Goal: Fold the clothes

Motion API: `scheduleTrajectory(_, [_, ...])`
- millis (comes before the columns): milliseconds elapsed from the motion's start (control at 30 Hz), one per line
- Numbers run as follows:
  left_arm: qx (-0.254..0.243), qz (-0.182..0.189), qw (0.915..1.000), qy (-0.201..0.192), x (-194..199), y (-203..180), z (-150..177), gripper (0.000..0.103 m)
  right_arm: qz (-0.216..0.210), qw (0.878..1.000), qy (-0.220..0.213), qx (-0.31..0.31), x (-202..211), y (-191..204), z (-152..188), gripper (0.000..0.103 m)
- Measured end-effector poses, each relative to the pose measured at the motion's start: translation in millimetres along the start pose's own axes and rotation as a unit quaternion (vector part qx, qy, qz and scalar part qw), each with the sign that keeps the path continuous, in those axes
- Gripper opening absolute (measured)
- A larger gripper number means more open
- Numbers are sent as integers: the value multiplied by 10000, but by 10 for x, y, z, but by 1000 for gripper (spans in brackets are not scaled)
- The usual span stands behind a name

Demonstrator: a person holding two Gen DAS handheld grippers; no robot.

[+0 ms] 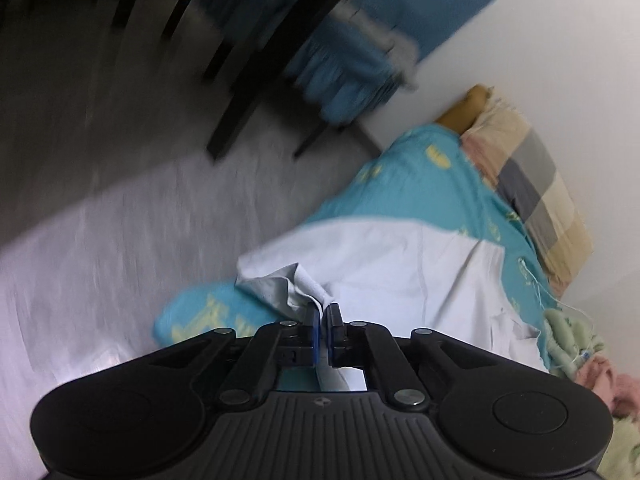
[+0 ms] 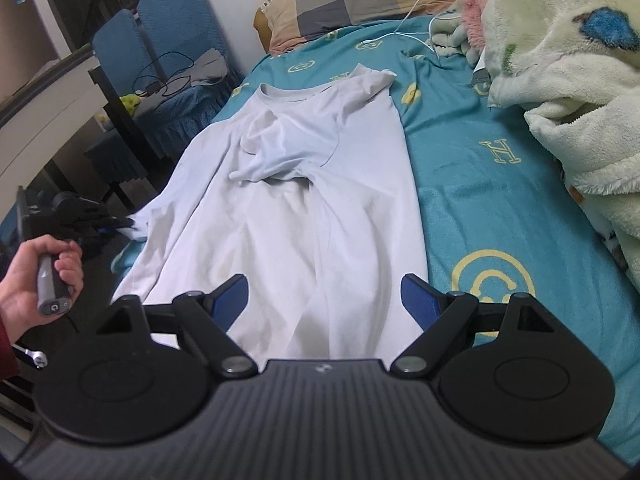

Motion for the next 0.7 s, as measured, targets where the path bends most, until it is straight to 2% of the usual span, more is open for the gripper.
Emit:
scheduleTrajectory(100, [-841,61,9963,-168,45,-523,-8,4,-24,10000,-23,-47,-2,1,-25,85])
scheduleTrajectory(200, [-1677,135,9852,-320,82,-1068,-1,4,-25,9999,-47,-106,6,-18,-42,85])
scheduleTrajectory(300, [-2500,207,9669,-470,121,-1618,10,3,-1,9999,-67,-142,14,-54,-51,85])
scheduleTrajectory(400, [-3304,278,9414,-616,160,-2172,26,3,57,9998,-72,-200,9,-110,-69,85])
scheduleTrajectory(567, [-4251,730,9020,-190,-230,-3114,745,3,164,9989,-91,-432,-18,-277,-117,85])
scheduleTrajectory(600, [-4351,827,8966,-85,-348,-3221,949,3,170,9985,-88,-515,-28,-321,-123,85])
scheduleTrajectory(700, [-4405,937,8925,260,-715,-3301,1512,4,229,9969,-87,-743,-57,-477,-118,85])
Point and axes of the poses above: each gripper's, at about its wrist camera, not at the fingertips, and x roughly against the way its jaws point, y to its left, z to its underside, the point moved 7 cm from there along -x, roughly the way its jaws point, and after that the axes turned 8 degrees about z, right-handed, at the moved point
